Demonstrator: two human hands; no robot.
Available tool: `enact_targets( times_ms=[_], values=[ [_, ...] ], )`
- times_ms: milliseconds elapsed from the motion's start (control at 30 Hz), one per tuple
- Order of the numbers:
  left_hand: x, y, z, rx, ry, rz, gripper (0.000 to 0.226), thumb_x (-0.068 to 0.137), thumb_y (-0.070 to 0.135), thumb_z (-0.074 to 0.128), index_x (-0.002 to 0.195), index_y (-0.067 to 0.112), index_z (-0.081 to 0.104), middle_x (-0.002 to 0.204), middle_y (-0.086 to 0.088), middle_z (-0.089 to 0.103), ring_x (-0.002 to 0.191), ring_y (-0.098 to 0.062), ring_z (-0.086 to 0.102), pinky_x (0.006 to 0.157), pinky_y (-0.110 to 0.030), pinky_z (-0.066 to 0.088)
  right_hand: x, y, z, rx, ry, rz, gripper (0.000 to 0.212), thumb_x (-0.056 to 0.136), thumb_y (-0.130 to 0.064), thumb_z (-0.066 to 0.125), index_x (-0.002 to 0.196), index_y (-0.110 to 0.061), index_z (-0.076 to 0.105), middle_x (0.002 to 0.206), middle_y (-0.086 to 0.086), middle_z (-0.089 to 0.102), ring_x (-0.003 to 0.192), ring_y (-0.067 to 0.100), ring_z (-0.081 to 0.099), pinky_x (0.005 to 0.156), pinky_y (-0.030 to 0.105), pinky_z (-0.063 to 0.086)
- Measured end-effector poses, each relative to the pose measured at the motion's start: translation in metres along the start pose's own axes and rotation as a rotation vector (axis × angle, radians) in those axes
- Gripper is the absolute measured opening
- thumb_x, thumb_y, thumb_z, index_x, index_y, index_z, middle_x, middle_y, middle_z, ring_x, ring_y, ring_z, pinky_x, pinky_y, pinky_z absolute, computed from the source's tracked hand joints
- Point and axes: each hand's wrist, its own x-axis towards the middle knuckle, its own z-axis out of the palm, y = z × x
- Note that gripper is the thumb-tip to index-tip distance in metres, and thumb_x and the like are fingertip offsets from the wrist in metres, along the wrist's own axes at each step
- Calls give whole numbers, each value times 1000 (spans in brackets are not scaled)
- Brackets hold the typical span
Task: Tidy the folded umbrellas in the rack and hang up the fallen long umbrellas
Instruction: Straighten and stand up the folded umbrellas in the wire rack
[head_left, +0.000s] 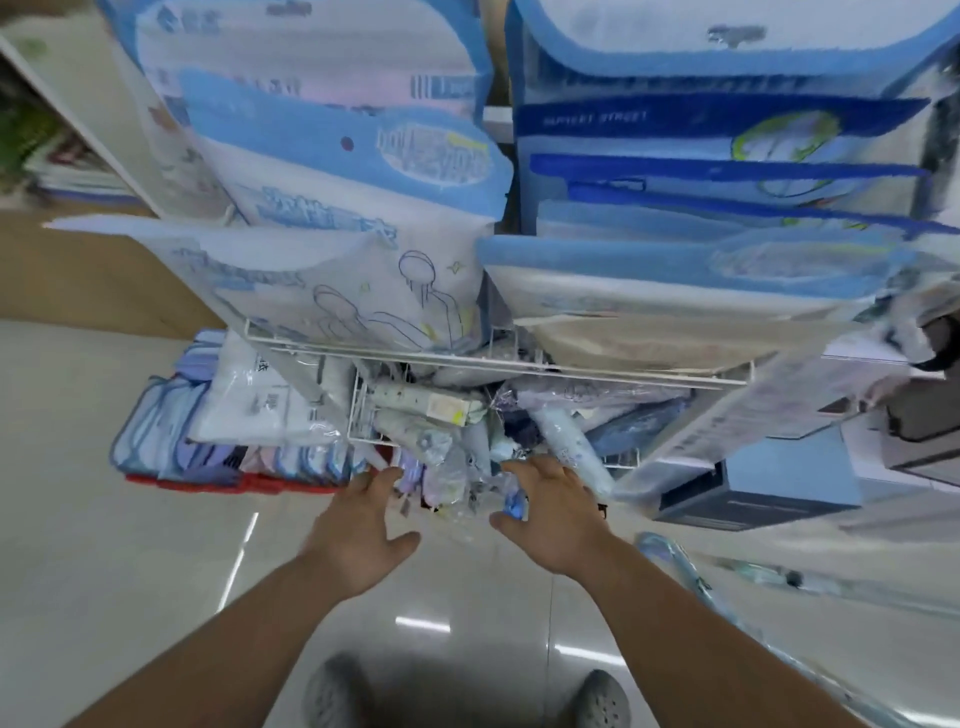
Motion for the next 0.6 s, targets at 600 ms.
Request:
enact_targets(
  times_ms=[600],
  values=[
    [186,-115,113,117,711,670,81,91,62,48,157,27,16,162,-7,29,141,-31,40,113,-49,37,141,44,134,-21,664,-805,90,80,-79,57,146,-19,45,150,-3,45,141,15,38,118,34,26]
  ],
)
